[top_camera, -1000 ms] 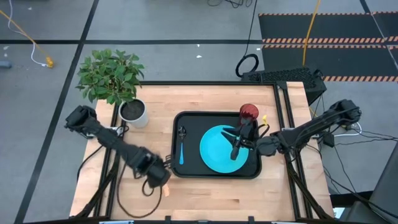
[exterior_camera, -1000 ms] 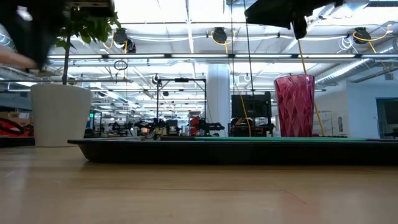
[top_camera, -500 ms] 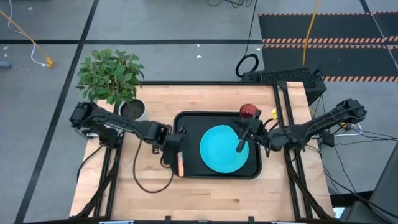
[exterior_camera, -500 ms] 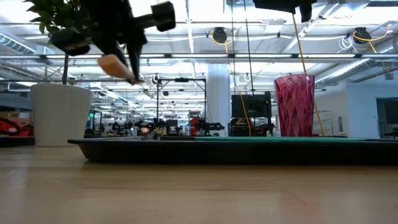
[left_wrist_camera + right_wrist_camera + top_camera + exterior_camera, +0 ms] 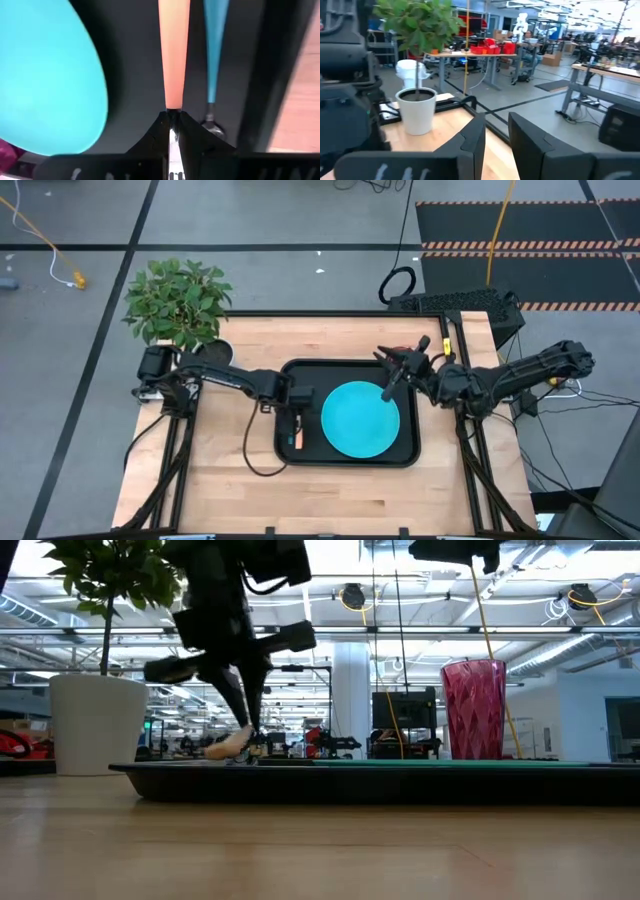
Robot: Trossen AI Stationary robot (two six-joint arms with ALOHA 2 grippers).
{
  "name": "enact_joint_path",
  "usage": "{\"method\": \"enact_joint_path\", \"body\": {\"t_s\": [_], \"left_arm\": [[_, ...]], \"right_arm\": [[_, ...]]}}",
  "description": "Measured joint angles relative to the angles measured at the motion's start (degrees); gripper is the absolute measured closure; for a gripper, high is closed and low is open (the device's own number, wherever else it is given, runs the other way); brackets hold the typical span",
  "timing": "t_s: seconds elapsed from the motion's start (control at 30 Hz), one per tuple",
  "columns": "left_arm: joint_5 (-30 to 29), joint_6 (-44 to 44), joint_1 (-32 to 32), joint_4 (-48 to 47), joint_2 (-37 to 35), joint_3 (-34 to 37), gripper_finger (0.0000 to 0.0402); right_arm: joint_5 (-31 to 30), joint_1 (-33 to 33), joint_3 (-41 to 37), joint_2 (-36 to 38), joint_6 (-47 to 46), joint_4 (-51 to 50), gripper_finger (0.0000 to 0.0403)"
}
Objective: Pick and place plate/cup/fork/spoon on tray
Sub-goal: Put the brown fork on the black serving tray to the right of the blue spoon, then adjust the black serving tray
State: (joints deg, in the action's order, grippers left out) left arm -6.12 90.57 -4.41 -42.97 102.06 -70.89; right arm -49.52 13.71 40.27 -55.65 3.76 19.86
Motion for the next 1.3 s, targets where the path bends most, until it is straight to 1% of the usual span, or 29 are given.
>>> {"method": "enact_joint_path", "body": {"t_s": [0.3,0.47,0.67,0.8,1.1,1.3], "left_arm": [[0.04,2.77,1.49,4.02,5.31,0.04,0.0386],[0.08,3.63,1.36,7.83,6.12,-0.01,0.0386],[0.17,3.21,2.54,6.68,6.31,-1.30,0.0383],[2.11,2.49,3.92,6.48,6.32,-1.44,0.0382],[2.66,2.29,4.12,6.30,6.34,-1.44,0.0335],[2.62,2.27,4.12,6.76,6.34,-1.44,0.0329]], "right_arm": [[0.24,-3.20,0.02,0.33,1.74,-2.63,0.0325],[0.26,-4.58,0.02,0.90,3.11,-3.10,0.0325],[0.25,-5.83,0.02,2.08,5.46,-3.04,0.0325],[0.26,-6.64,0.02,2.66,6.69,-3.64,0.0325],[0.26,-7.42,0.02,2.79,7.87,-3.90,0.0325],[0.26,-7.42,0.02,2.86,8.08,-3.90,0.0325]]}}
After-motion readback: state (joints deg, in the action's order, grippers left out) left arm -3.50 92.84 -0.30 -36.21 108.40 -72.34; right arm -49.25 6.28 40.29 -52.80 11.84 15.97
